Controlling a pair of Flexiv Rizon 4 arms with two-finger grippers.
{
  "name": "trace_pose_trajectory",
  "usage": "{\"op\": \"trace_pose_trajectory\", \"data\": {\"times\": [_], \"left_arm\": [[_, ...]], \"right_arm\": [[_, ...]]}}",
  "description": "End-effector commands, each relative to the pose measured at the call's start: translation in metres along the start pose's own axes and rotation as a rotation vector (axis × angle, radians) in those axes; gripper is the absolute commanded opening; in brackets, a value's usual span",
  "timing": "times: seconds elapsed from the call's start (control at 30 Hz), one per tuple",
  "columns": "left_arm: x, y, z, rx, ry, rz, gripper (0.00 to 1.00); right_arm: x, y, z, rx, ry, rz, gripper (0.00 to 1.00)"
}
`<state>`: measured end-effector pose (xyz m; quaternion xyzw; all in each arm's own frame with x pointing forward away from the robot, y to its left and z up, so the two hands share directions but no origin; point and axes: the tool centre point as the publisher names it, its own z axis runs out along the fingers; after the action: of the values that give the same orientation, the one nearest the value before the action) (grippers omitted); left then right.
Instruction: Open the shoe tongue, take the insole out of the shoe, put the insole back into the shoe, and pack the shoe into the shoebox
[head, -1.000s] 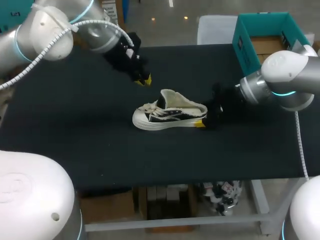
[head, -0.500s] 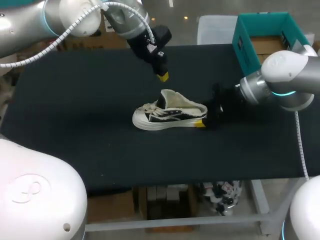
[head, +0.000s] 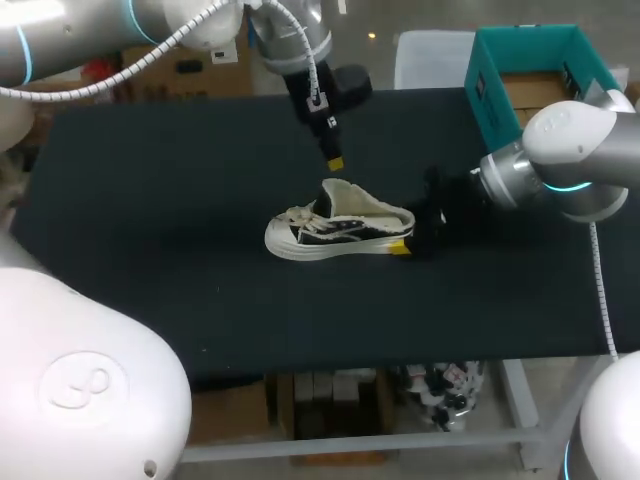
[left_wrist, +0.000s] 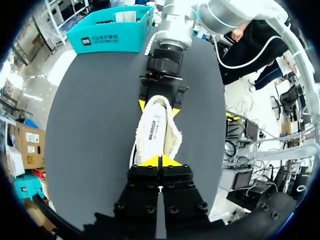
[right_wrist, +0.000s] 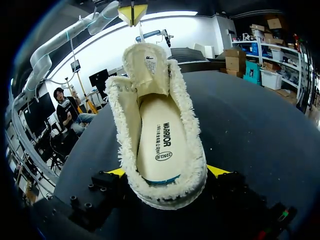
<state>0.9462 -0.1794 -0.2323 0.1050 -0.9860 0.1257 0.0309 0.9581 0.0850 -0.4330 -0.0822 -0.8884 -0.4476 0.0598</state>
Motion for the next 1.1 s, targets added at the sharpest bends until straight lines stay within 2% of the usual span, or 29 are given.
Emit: {"op": "trace_pose_trajectory", "data": {"times": [0.03, 0.13, 0.27, 0.53, 0.73, 1.0, 1.1], "left_arm": [[0.001, -0.015, 0.007, -0.231, -0.003, 0.362, 0.00], [0.001, -0.020, 0.019, -0.244, 0.017, 0.397, 0.00], [0.004, -0.019, 0.033, -0.265, 0.034, 0.417, 0.00], [-0.001, -0.007, 0.060, -0.284, 0.029, 0.340, 0.00], [-0.005, 0.000, 0.079, -0.252, 0.045, 0.292, 0.00], [0.006, 0.005, 0.093, -0.212, -0.003, 0.299, 0.00], [0.007, 0.006, 0.105, -0.254, -0.047, 0.277, 0.00]], "right_arm": [[-0.001, -0.010, 0.011, -0.002, 0.007, 0.001, 0.00], [-0.001, -0.010, 0.011, -0.002, 0.007, 0.001, 0.00], [-0.001, -0.010, 0.011, -0.002, 0.007, 0.001, 0.00], [-0.001, -0.010, 0.011, -0.002, 0.007, 0.001, 0.00], [-0.001, -0.010, 0.011, -0.002, 0.007, 0.001, 0.00], [-0.001, -0.010, 0.011, -0.002, 0.007, 0.001, 0.00], [-0.001, -0.010, 0.011, -0.002, 0.007, 0.001, 0.00]]}}
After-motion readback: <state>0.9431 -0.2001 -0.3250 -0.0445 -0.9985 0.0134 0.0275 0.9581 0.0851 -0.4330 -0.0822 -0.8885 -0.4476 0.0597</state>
